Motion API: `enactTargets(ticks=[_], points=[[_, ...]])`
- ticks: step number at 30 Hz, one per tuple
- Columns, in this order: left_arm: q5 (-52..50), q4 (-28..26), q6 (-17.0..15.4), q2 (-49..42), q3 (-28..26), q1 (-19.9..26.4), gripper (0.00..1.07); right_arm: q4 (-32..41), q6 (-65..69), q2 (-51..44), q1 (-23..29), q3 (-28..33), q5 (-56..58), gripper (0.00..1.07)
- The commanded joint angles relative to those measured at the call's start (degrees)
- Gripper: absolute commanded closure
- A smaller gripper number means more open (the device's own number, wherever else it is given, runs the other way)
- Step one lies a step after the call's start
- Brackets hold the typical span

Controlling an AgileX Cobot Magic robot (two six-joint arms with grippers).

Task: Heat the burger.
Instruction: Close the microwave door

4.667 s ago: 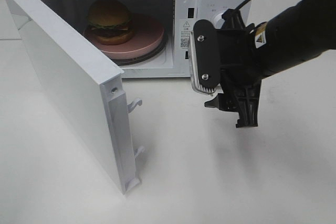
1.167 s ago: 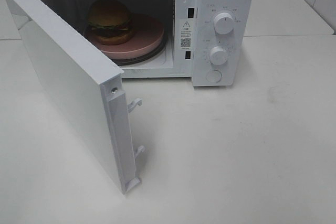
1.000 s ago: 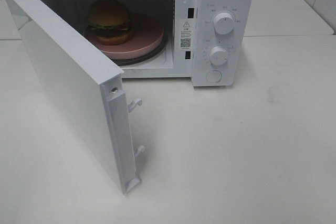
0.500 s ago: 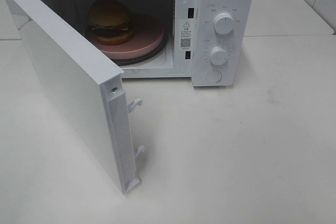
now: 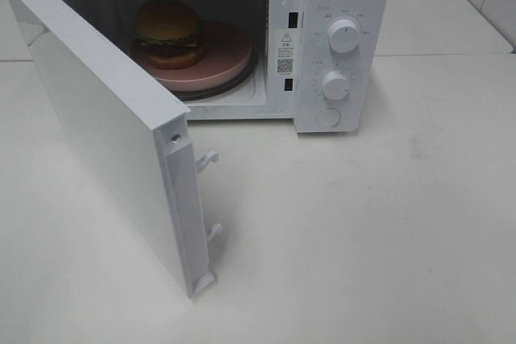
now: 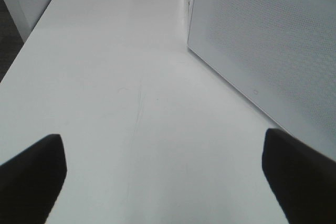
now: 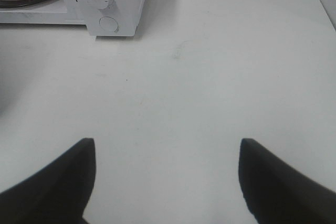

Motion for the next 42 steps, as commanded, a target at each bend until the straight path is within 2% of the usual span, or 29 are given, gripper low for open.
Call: enactTargets(ticks=[1,25,30,38,42], points=[[-0.9,-0.3,0.1,-1.0,0.1,-0.3,0.14,0.1,-0.1,-1.5,-0.4,0.1,-0.1,0.34],[-0.9,-0.8,0.1,-1.0,0.1,-0.3,0.14,0.1,-0.1,-1.5,-0.4,0.1,-0.1,0.34],[-2.1,-2.7,-0.1,-0.9,-0.7,-0.3,0.14,0.1,-0.1,-1.5,-0.4,0.1,-0.1,0.34],[-7.2,-3.0,-0.1,4.5,-1.6,-0.3,0.14,0.1,-0.1,-1.5,-0.4,0.1,-0.1,0.34],[-11.9,-3.0,0.0,8.8,-1.6,-0.3,0.19,0.1,-0.1,-1.5,-0.4,0.1,-0.1,0.34]])
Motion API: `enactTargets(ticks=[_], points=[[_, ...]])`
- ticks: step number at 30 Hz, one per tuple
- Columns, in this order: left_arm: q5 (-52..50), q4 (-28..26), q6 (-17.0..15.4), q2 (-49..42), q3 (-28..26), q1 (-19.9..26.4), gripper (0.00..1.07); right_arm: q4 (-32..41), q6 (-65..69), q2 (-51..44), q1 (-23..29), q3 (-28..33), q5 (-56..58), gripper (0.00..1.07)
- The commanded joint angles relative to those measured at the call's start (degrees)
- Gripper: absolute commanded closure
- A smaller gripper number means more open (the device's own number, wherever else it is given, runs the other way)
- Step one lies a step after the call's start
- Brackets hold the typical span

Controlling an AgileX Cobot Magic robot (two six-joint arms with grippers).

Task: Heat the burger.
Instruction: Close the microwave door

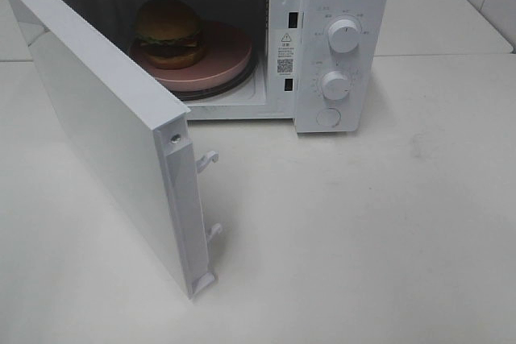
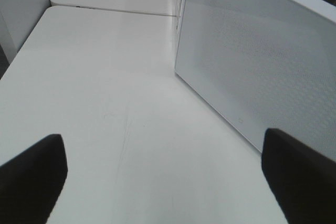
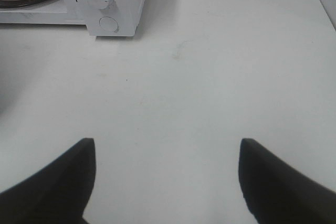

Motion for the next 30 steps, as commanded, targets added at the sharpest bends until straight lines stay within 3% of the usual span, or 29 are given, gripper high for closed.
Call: enactTargets(ticks=[1,12,14,16,17,19,20,23,25,29,30], points=[[-3.4,-0.3,0.0,1.8,-0.3,-0.3,0.19,0.1,-0.1,-1.5,-0.4,0.1,-0.1,0.34],[-11.5,-0.7,-0.1,12.5,-0.2,-0.3,0.5,0.1,-0.1,-1.5,-0.4,0.1,-0.1,0.34],[-13.4,-0.9,-0.1,15.9,-0.2,-0.3,0.65,0.1,-0.1,-1.5,-0.4,0.1,-0.1,0.34],[-14.3,-1.2,-0.1,17.1,-0.2,-0.3,0.71,0.1,-0.1,-1.5,-0.4,0.1,-0.1,0.34],[-16.0,-1.9,-0.1,19.5,-0.2,-0.3,0.82,0.1,-0.2,-1.5,-0.4,0.1,-0.1,0.34],[-17.1,-2.3,-0.1,20.8,-0.2,-0.3,0.87,0.1,-0.3,-1.5,-0.4,0.1,-0.1,0.34],[-19.5,-3.4,-0.1,23.5,-0.2,-0.3,0.99,0.1,-0.3,-1.5,-0.4,0.1,-0.1,0.34],[-23.0,-4.9,0.2,26.8,-0.1,-0.3,1.07,0.1,-0.3,-1.5,-0.4,0.1,-0.1,0.34],[-24.8,-5.3,0.9,28.0,0.2,-0.3,1.07,0.1,-0.3,-1.5,-0.4,0.1,-0.1,0.34],[-36.0,-9.3,5.8,32.5,3.0,-0.3,1.07,0.1,-0.3,-1.5,-0.4,0.1,-0.1,0.34],[-36.0,-9.3,5.8,32.5,3.0,-0.3,1.07,0.1,-0.3,-1.5,-0.4,0.1,-0.1,0.34]])
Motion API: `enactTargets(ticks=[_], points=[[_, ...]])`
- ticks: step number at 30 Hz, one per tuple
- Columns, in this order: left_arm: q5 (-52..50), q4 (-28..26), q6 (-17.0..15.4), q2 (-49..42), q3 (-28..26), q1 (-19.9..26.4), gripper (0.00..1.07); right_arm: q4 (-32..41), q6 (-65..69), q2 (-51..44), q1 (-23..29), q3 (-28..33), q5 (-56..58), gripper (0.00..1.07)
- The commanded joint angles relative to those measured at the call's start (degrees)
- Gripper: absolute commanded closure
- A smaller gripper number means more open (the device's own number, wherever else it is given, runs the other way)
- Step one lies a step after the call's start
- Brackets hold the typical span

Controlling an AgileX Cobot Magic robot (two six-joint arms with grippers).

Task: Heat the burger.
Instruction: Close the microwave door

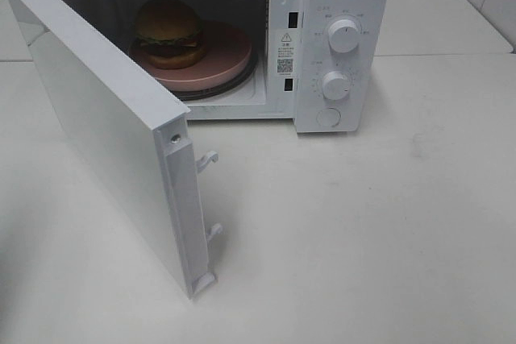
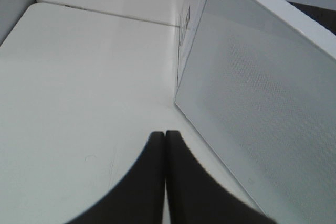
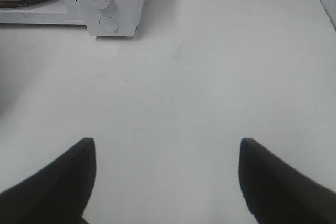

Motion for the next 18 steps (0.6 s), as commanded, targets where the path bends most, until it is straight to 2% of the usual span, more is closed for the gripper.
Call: enactTargets(ticks=[1,3,4,14,16,17,18], points=[[-12.3,-4.9,4.5,3.2,2.9,-0.3,1.07,0.1,-0.3,-1.5,-0.4,0.1,-0.1,0.34],[-15.1,-6.0,5.0,3.8,3.7,-0.3,1.07,0.1,-0.3,-1.5,-0.4,0.1,-0.1,0.34],[-20.1,-7.2,5.2,4.9,5.3,-0.3,1.07,0.1,-0.3,-1.5,-0.4,0.1,-0.1,0.34],[-39.3,-7.1,4.7,10.3,11.4,-0.3,1.07,0.1,-0.3,-1.5,-0.4,0.1,-0.1,0.34],[-44.2,-3.6,2.0,12.7,12.9,-0.3,1.07,0.1,-0.3,-1.5,-0.4,0.1,-0.1,0.34],[-44.2,-3.6,2.0,12.7,12.9,-0.3,1.07,0.1,-0.3,-1.5,-0.4,0.1,-0.1,0.34],[-47.4,1.6,-1.7,14.8,13.6,-0.3,1.07,0.1,-0.3,-1.5,-0.4,0.1,-0.1,0.34]])
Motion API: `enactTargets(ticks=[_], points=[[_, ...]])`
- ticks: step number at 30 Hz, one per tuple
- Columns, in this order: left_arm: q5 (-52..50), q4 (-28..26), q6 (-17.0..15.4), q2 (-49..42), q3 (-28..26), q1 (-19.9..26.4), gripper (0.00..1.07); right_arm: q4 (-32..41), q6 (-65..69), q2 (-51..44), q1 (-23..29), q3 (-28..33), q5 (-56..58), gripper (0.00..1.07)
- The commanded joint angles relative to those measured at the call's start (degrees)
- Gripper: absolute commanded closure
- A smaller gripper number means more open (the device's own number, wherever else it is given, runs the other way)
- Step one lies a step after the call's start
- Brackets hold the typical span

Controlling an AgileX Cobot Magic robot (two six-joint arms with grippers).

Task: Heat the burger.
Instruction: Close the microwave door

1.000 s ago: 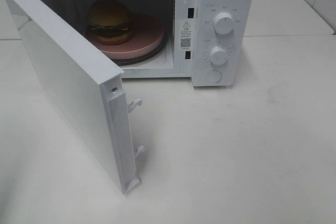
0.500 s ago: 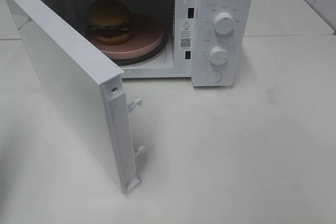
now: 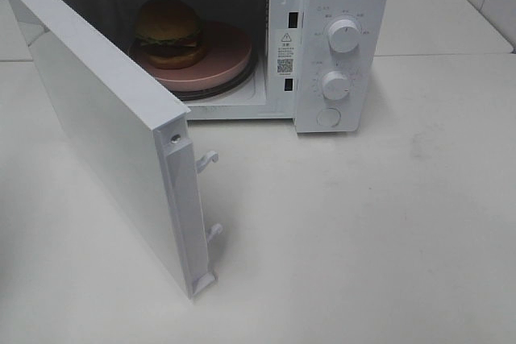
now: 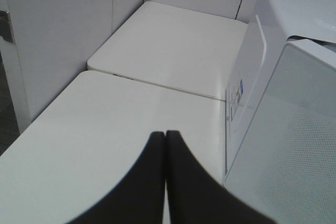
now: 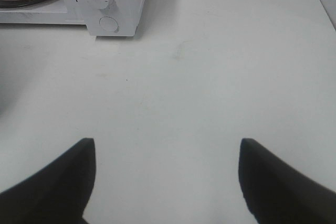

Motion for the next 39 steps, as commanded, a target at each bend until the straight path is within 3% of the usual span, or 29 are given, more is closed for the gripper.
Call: enactTargets(ticks=[1,2,3,4,5,6,7,9,15,18,19,20,23,24,26,28,35,39], points=[[-7.4,9.3,-6.9,3.0,1.4,-0.3,1.07,0.1,-0.3,-1.5,-0.4,0.1,-0.1,0.34],[-7.4,9.3,-6.9,3.0,1.4,-0.3,1.07,0.1,-0.3,-1.5,-0.4,0.1,-0.1,0.34],[-12.3,17.0,-11.9,5.4,2.2,-0.3,1.07,0.1,-0.3,-1.5,-0.4,0.1,-0.1,0.34],[-12.3,17.0,-11.9,5.4,2.2,-0.3,1.07,0.1,-0.3,-1.5,-0.4,0.1,-0.1,0.34],[-16.4,25.0,-15.9,7.9,2.2,-0.3,1.07,0.1,-0.3,-1.5,-0.4,0.1,-0.1,0.34],[-18.9,28.1,-17.5,9.6,2.2,-0.3,1.07,0.1,-0.3,-1.5,-0.4,0.1,-0.1,0.34],[-18.9,28.1,-17.5,9.6,2.2,-0.3,1.07,0.1,-0.3,-1.5,-0.4,0.1,-0.1,0.34],[-26.9,33.4,-22.1,16.4,2.2,-0.3,1.07,0.1,-0.3,-1.5,-0.4,0.1,-0.1,0.34],[-32.5,36.3,-23.2,24.5,1.1,-1.1,1.07,0.1,-0.3,-1.5,-0.4,0.1,-0.1,0.34],[-32.7,36.3,-22.7,25.5,0.8,-2.2,1.07,0.1,-0.3,-1.5,-0.4,0.1,-0.1,0.34],[-32.7,35.6,-21.4,27.2,0.1,-4.7,1.07,0.1,-0.3,-1.5,-0.4,0.1,-0.1,0.34],[-32.8,32.5,-19.4,28.9,-0.6,-7.8,1.07,0.1,-0.3,-1.5,-0.4,0.1,-0.1,0.34],[-32.8,30.4,-18.3,29.7,-0.9,-9.3,1.07,0.1,-0.3,-1.5,-0.4,0.1,-0.1,0.34],[-33.7,26.5,-16.1,31.0,-1.1,-12.2,1.07,0.1,-0.3,-1.5,-0.4,0.1,-0.1,0.34],[-34.0,25.0,-15.1,31.6,-1.3,-13.4,1.07,0.1,-0.3,-1.5,-0.4,0.1,-0.1,0.34],[-34.0,21.5,-12.8,34.7,-3.0,-18.4,1.07,0.1,-0.3,-1.5,-0.4,0.1,-0.1,0.34],[-33.7,16.8,-11.2,38.2,-5.9,-24.0,1.07,0.1,-0.2,-1.5,-0.4,0.1,-0.1,0.34],[-33.5,9.7,-8.3,40.5,-8.4,-29.4,1.07,0.1,-0.2,-1.5,-0.4,0.1,-0.1,0.34]])
